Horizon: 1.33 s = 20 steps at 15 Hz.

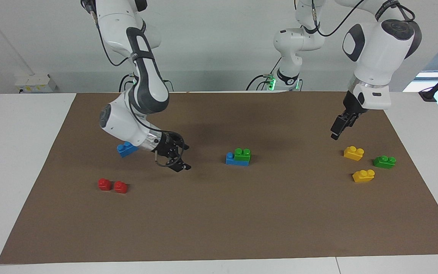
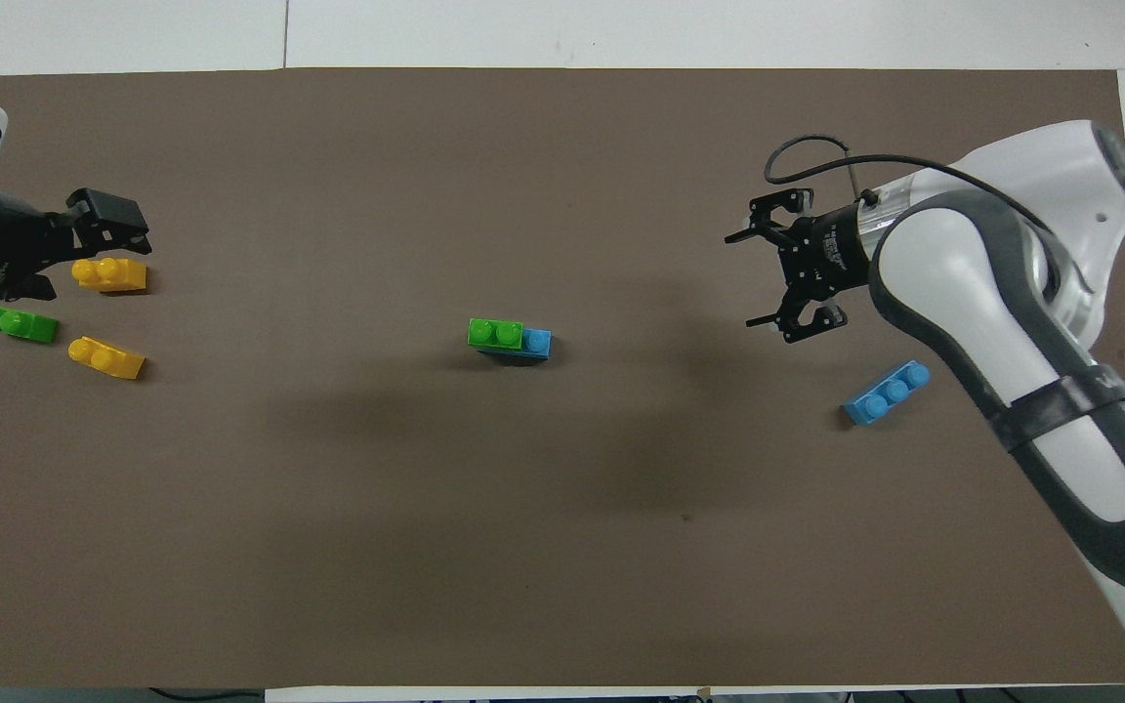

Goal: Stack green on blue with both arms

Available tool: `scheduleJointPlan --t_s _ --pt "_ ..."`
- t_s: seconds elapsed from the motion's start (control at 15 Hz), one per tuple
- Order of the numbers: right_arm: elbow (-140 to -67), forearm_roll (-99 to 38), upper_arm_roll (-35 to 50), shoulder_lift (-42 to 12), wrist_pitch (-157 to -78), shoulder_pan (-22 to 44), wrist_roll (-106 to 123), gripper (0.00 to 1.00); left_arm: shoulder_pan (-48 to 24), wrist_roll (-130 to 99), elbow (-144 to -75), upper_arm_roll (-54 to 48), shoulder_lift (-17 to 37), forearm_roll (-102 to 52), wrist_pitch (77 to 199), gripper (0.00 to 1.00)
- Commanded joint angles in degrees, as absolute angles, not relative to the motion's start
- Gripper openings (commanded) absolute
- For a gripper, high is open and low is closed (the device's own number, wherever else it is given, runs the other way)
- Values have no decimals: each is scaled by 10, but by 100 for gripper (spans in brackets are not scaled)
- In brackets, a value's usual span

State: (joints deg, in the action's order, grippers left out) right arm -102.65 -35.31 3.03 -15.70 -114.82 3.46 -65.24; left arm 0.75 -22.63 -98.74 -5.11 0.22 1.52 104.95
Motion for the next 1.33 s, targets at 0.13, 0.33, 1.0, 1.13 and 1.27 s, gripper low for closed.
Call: scheduleJointPlan --t_s 0.13,0.33,1.0,1.13,1.27 --pt "-918 -241 39 -156 -1032 -17 -591 100 14 -75 -959 -36 -24 13 970 100" --pt "-896 -172 39 -130 -1013 -32 -466 100 12 -44 -959 -33 -46 11 938 100" --pt "-902 -5 39 -12 -995 -64 26 100 9 -45 -965 -34 -54 8 931 100" --pt "-908 1 40 2 -973 -64 56 100 11 -44 -965 -32 -54 1 911 100" --pt "-917 -1 47 13 -911 -57 54 100 12 -45 -965 -33 -54 -5 913 100"
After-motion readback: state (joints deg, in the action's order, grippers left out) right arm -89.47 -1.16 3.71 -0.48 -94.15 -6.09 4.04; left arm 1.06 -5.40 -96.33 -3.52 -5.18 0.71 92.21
